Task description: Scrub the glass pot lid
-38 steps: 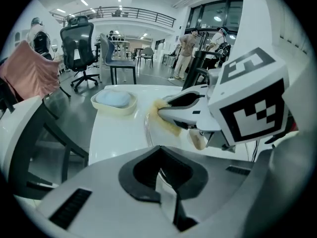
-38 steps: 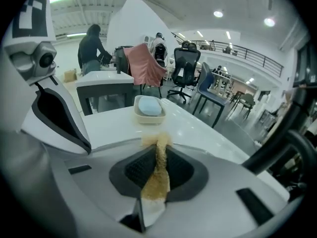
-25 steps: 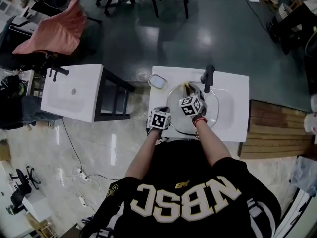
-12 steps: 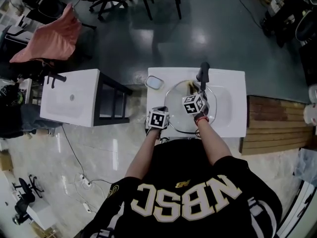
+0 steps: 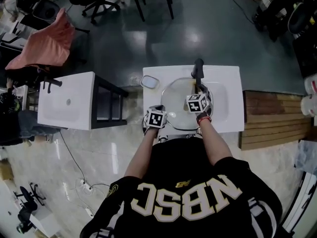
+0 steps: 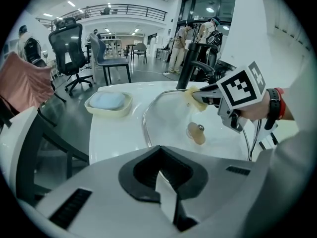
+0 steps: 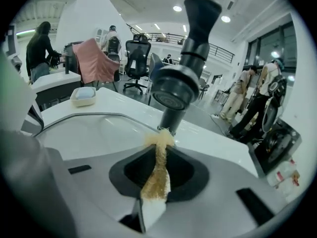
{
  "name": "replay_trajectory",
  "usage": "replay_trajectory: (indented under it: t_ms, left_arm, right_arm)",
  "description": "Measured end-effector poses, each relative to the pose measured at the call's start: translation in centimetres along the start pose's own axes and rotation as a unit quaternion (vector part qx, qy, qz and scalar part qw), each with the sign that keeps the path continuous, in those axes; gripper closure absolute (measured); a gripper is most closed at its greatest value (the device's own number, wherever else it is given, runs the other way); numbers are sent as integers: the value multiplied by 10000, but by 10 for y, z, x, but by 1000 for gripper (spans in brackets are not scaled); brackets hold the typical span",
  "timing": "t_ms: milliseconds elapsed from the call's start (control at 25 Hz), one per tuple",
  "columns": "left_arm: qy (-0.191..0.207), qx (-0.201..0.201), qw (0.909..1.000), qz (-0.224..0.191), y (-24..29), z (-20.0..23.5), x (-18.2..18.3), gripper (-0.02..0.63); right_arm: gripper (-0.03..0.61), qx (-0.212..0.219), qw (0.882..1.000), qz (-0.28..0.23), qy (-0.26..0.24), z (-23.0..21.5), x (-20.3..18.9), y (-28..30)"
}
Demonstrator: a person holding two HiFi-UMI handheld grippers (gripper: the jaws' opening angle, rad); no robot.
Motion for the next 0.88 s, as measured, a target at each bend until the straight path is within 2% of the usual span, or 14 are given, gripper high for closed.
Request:
replay_trajectory:
  t_ms: [320, 520, 640, 880]
  left_arm:
    - [120, -39, 9999, -13, 2, 1, 1, 598]
    - [130, -118, 9998, -42, 2, 2, 0, 600]
    - [215, -164, 9996, -92, 2, 1, 0, 598]
    - [449, -187, 9987, -134, 1, 0, 1, 599]
  right_arm:
    - [523, -393, 9979, 367, -371, -13, -21, -17]
    - [523, -420, 9960, 675, -420, -16, -29, -29]
    - [523, -460, 9942, 933, -273, -23, -38, -41]
    - [523, -245, 9867, 1551, -423, -26, -56, -67]
Point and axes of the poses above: the fingertips, and each gripper's own axes: y forward along the fingers, z to its left, x out of its top, the point moved 5 cm from there along -y, backward along the fingers, and after that the axes turned 2 degrees about x, right-handed, at the moved point
